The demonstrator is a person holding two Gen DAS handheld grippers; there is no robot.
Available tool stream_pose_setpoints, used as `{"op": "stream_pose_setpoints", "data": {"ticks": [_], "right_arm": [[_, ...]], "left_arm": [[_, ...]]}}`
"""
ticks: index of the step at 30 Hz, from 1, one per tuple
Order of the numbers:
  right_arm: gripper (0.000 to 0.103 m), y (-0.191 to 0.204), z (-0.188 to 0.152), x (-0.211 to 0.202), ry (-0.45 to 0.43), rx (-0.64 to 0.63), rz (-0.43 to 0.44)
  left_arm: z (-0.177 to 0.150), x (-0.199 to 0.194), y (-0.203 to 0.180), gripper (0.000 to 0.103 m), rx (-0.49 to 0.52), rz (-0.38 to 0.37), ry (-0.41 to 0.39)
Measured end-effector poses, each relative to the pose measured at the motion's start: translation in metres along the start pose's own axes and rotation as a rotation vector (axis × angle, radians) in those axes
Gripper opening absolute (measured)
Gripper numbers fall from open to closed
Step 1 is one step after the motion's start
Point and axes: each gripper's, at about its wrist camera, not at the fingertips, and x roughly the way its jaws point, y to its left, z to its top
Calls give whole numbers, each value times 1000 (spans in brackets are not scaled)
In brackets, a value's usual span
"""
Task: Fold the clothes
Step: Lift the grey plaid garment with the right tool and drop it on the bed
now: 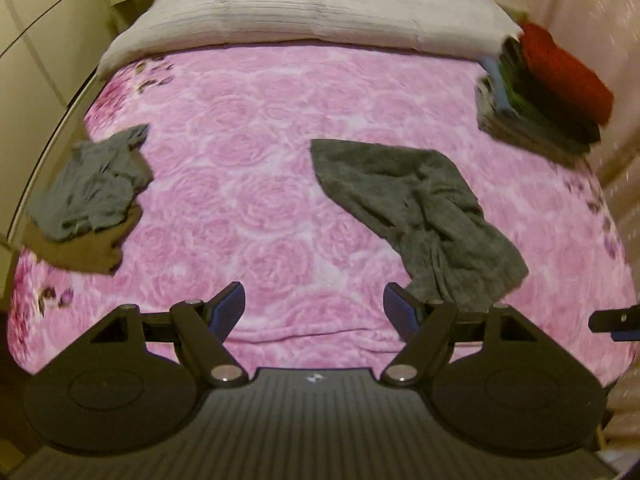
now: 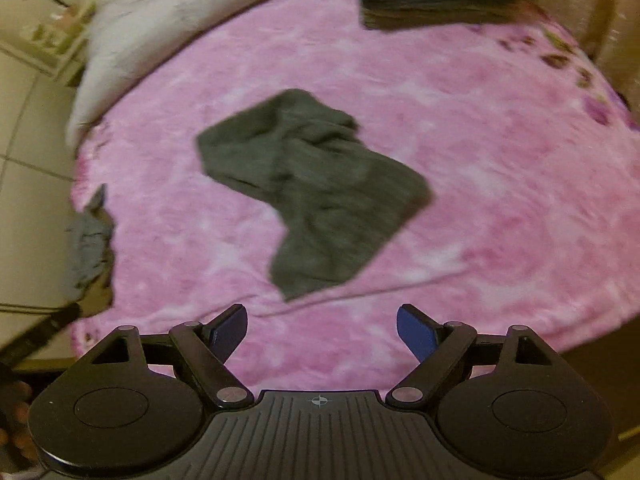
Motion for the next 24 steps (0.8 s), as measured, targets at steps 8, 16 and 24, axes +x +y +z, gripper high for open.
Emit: {"op": "stream_pose_setpoints", "data": {"ticks": [8,16,24], "right_arm": [[85,-20,-11,-14,-48,30,-47],[85,13,-27,-2,-48,77,-76],[85,50,-54,11,-52,139,-109]], "left_arm": [[11,10,-37,74,160,-29,15],[21,18,-25,74,291,-31,18],[26,27,-1,74,377,-93,30]]}}
